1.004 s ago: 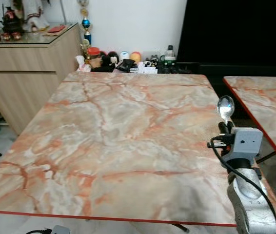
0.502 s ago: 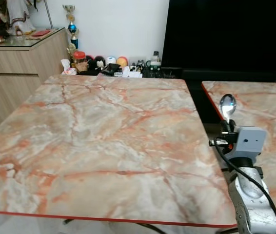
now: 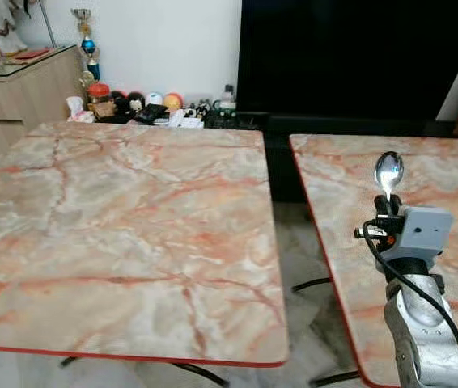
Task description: Setting the table
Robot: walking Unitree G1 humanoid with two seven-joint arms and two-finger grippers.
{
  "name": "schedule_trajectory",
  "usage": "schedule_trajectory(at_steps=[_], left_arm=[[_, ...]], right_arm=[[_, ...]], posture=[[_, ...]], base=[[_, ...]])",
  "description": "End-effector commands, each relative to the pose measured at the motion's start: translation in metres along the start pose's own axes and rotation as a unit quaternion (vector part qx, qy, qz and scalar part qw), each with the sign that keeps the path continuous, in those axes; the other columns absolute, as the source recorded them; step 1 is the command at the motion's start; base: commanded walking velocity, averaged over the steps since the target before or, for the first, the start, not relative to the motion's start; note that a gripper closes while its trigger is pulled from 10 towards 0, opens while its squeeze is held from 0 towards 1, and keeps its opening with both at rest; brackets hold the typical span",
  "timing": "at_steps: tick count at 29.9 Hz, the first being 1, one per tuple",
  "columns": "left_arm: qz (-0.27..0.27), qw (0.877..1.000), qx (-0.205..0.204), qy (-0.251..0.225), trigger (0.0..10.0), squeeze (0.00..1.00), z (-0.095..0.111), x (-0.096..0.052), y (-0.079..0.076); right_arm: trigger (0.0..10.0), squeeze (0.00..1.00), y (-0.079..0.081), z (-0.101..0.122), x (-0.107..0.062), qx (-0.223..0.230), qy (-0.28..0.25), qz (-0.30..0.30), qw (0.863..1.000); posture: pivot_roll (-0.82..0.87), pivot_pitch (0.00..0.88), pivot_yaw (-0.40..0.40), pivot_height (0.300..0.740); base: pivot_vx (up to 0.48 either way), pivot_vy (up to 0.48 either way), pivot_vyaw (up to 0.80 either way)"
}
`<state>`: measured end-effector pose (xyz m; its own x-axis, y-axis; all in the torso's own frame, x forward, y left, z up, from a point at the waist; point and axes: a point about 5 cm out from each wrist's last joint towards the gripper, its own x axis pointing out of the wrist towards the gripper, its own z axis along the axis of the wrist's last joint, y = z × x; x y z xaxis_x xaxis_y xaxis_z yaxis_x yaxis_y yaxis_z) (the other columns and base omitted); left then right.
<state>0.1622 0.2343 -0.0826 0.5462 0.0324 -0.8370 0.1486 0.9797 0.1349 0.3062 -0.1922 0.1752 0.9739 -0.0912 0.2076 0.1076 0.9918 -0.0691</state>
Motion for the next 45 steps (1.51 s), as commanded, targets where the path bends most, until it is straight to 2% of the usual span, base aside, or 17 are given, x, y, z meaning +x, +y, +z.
schedule_trajectory(at_steps=[1,12,19,29,45], left_arm=[[-0.001,1.0,0.003,0.002,10.0,0.0,0.0,0.0,0.001],[0.0,1.0,0.002,0.001,10.0,0.0,0.001,0.0,0.0],[-0.001,1.0,-0.002,0.0,10.0,0.0,0.001,0.001,-0.001],[0.002,1.0,-0.011,0.0,10.0,0.0,0.002,0.001,-0.002],[0.007,1.0,-0.016,0.006,10.0,0.0,-0.005,-0.001,0.0]], right_arm=[[10.0,0.0,-0.002,0.006,0.001,-0.003,-0.01,-0.005,1.0],[10.0,0.0,-0.003,0.01,0.003,-0.003,-0.018,-0.009,1.0],[10.0,0.0,-0.015,0.022,0.006,-0.005,-0.046,-0.035,0.998],[10.0,0.0,-0.024,0.023,0.006,-0.01,-0.047,-0.055,0.997],[10.0,0.0,-0.025,0.019,0.005,-0.014,-0.036,-0.059,0.998]], posture=[[-0.08,0.011,0.011,0.74],[-0.08,0.015,0.009,0.74],[-0.09,0.014,0.008,0.74],[-0.09,0.021,0.003,0.74],[-0.09,0.045,-0.003,0.74]], base=[[0.0,-0.48,0.0],[0.0,-0.48,0.0],[0.0,-0.48,0.0],[0.0,-0.48,0.0],[0.0,-0.47,0.0]])
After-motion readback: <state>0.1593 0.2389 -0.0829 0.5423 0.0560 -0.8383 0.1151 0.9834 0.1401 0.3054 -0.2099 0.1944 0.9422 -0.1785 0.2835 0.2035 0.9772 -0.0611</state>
